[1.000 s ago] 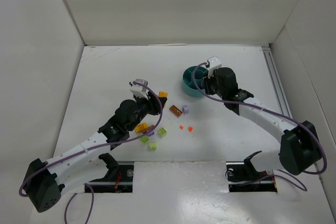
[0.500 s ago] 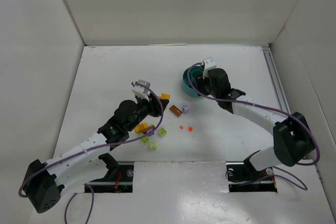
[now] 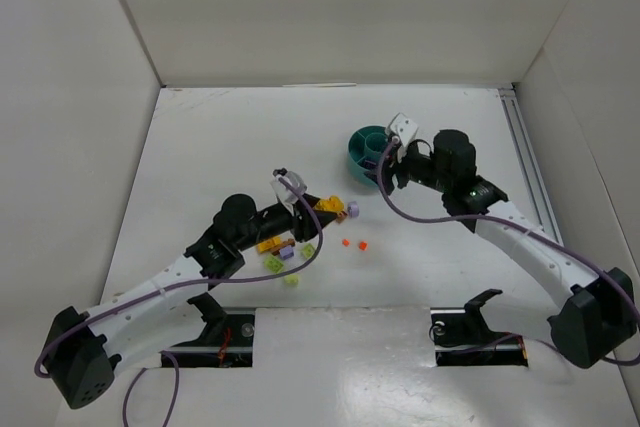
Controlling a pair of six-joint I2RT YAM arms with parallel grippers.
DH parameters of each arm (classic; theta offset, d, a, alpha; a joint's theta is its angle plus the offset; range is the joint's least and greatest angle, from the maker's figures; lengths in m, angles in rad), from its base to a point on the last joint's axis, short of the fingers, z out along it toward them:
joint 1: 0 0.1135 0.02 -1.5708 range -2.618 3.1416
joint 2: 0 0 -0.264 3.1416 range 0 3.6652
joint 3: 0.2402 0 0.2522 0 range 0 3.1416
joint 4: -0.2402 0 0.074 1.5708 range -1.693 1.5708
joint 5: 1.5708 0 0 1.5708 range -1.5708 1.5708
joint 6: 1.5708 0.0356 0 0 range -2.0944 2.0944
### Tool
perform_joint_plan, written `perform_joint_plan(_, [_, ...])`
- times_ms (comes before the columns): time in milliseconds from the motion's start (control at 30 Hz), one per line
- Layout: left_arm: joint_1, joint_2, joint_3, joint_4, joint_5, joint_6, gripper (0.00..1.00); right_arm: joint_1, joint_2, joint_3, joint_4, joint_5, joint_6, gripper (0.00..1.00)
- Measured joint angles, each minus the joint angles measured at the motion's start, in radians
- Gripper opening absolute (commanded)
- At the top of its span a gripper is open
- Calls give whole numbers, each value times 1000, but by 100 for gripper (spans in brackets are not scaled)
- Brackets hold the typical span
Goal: Sort the legos into containers by color
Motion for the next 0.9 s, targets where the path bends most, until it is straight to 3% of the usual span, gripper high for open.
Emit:
perform_joint_plan(133, [0, -17, 0, 12, 170, 101, 0, -26, -24, -29, -1, -402, -140, 73])
perform_joint_plan(300, [0, -28, 2, -3, 273, 195, 0, -10, -35, -93, -32, -653, -211, 73])
perform_joint_plan(600, [0, -11, 32, -64, 374, 278, 0, 64, -189, -108, -46, -815, -232, 74])
perform_joint_plan(900, [0, -12, 38, -74, 421, 303, 0, 124, -124, -98, -47, -805, -219, 74])
